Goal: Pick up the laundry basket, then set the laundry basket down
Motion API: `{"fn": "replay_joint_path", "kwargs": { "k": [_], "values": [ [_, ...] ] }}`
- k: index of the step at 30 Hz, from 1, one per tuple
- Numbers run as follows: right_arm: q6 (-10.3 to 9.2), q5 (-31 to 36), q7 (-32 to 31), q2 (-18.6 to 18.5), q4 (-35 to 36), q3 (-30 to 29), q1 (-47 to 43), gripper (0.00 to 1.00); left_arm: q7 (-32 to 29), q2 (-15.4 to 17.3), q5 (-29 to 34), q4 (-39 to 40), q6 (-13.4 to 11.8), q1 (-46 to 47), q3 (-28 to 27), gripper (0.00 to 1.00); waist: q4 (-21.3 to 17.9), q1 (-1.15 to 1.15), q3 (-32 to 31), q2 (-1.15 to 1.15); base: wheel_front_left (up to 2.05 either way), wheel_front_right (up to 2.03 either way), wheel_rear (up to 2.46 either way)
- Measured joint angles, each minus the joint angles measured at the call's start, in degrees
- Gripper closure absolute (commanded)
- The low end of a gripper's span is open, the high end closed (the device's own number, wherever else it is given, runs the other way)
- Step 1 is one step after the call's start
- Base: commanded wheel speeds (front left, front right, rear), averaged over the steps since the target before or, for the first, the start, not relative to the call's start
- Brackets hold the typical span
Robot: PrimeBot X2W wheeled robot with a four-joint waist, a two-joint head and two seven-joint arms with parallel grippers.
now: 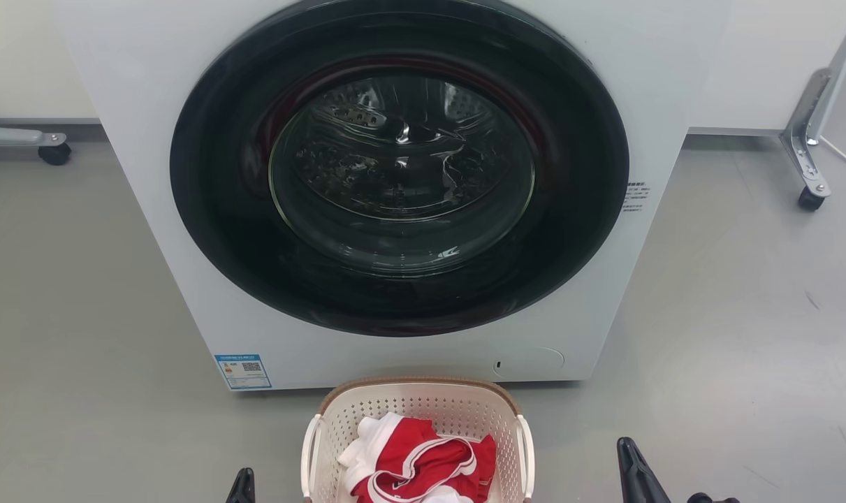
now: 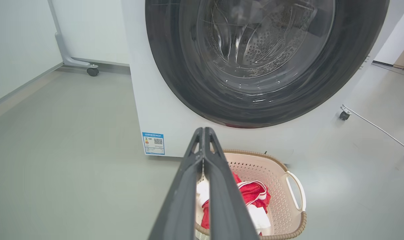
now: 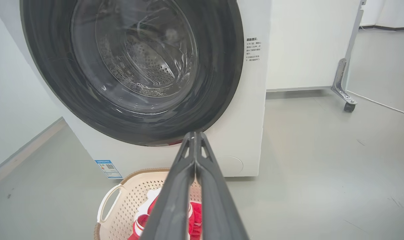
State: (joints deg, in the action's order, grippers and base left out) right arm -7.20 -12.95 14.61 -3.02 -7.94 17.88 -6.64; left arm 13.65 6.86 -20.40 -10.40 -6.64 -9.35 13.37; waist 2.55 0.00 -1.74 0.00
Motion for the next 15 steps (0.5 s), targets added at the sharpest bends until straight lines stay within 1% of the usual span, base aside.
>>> {"fn": "replay_joint_path", "kwargs": {
  "k": [4,7,9,10,11,13,15],
  "values": [
    [0.66,-2.81,-0.55,0.0,-0.19,-1.07,0.16,1.0,-0.91,-0.2,-1.99,-0.23,0.3,0.09,-0.75,1.0,-0.13,0.0,0.11,0.0,0.0,0.0,0.0],
    [1.14,-5.49,-1.47,0.01,-0.37,-1.87,0.26,1.0,-1.54,-0.27,-4.98,-0.43,0.85,0.19,-1.48,1.0,-0.22,0.0,0.17,0.0,0.0,0.0,0.0],
    [1.18,-6.38,-1.69,0.01,-0.47,-2.16,0.31,1.0,-1.69,-0.29,-5.61,-0.48,1.16,0.31,-1.67,1.0,-0.24,0.0,0.19,0.0,0.0,0.0,0.0],
    [1.38,-8.49,-2.14,0.02,-0.65,-2.67,0.42,1.0,-2.24,-0.44,-7.56,-0.55,1.21,0.79,-2.0,1.0,-0.3,0.0,0.23,0.0,0.0,0.0,0.0],
    [1.72,-9.62,-2.5,0.02,-0.77,-2.97,0.51,1.0,-2.54,-0.54,-8.29,-0.57,1.55,0.93,-2.21,1.0,-0.33,0.0,0.25,0.0,0.0,0.0,0.0],
    [1.75,-10.42,-2.74,0.03,-0.87,-3.21,0.6,1.0,-2.76,-0.62,-8.84,-0.62,1.67,1.0,-2.35,1.0,-0.35,0.0,0.27,0.0,0.0,0.0,0.0],
    [2.26,-13.16,-3.54,0.04,-1.24,-4.1,1.28,1.0,-3.48,-0.76,-11.49,-0.86,2.13,1.09,-3.08,1.0,-0.43,0.0,0.33,0.0,0.0,0.0,0.0]
  ]
}}
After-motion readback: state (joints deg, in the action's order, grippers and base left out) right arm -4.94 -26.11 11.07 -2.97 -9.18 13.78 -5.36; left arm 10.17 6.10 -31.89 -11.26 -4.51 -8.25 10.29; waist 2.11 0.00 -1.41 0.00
